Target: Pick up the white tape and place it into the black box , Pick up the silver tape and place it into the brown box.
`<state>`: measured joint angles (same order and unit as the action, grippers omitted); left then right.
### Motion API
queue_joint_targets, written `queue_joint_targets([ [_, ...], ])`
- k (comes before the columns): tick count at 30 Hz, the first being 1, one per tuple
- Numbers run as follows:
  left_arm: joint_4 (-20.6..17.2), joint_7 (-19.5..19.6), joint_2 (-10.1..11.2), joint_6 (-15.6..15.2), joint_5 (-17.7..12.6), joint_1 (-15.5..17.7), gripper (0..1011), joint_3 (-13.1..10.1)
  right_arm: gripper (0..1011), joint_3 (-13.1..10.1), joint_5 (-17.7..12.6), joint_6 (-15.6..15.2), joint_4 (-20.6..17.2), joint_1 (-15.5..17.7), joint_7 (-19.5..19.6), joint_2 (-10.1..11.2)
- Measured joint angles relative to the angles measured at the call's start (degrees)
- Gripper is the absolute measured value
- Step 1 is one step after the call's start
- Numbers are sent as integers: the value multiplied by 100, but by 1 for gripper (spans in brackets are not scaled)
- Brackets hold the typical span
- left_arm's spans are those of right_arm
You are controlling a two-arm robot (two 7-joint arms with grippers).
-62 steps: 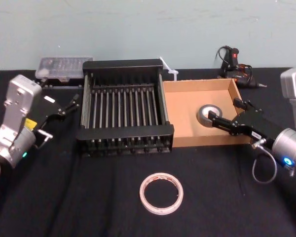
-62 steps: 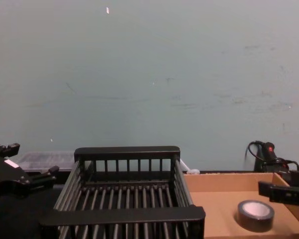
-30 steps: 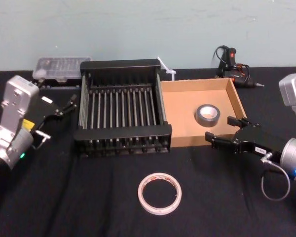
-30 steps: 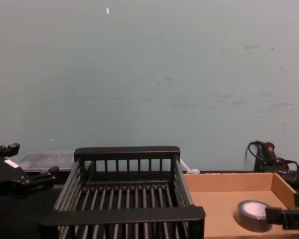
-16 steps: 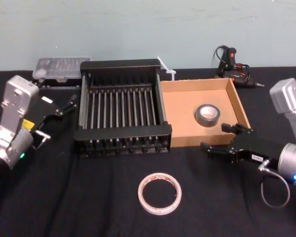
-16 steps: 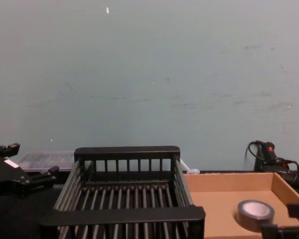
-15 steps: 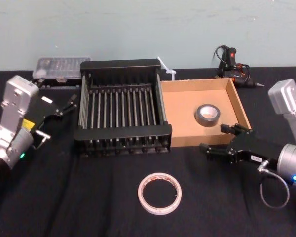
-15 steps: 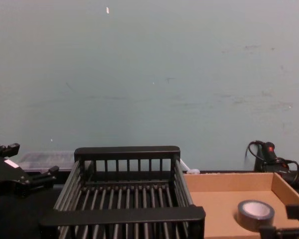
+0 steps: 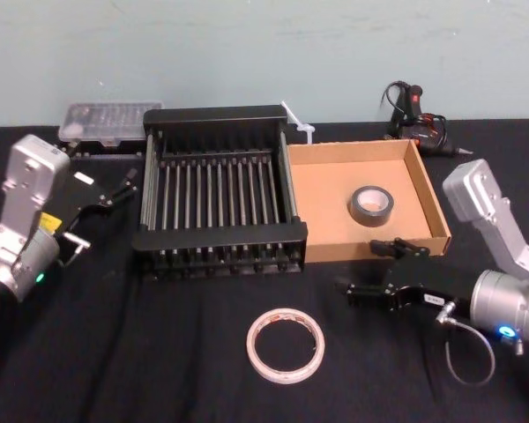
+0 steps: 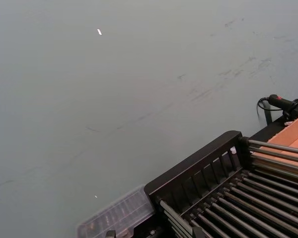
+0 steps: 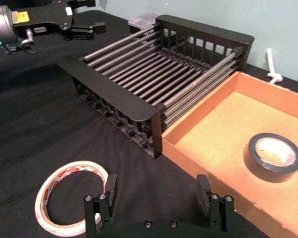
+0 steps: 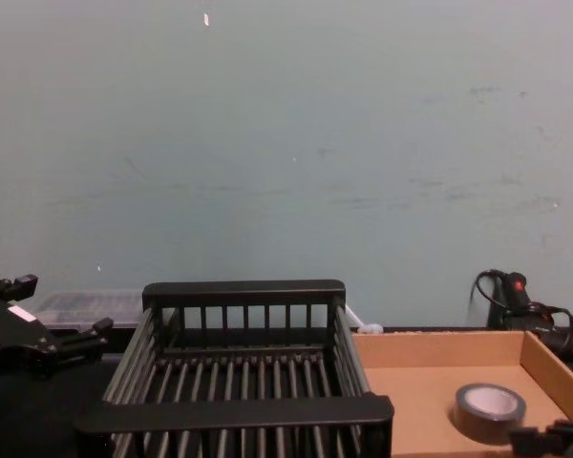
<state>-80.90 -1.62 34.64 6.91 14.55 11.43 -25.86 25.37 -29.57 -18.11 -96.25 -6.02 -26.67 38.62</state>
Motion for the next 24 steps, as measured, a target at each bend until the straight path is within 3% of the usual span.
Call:
queue_joint_targets([
  [18,0,0,0,0,0,0,1002,0,1002,332,247,-67,72,-120,-6,-176],
  [24,0,0,0,0,0,0,1001,0,1002,477,481,-43,93,-178,-27,-222],
])
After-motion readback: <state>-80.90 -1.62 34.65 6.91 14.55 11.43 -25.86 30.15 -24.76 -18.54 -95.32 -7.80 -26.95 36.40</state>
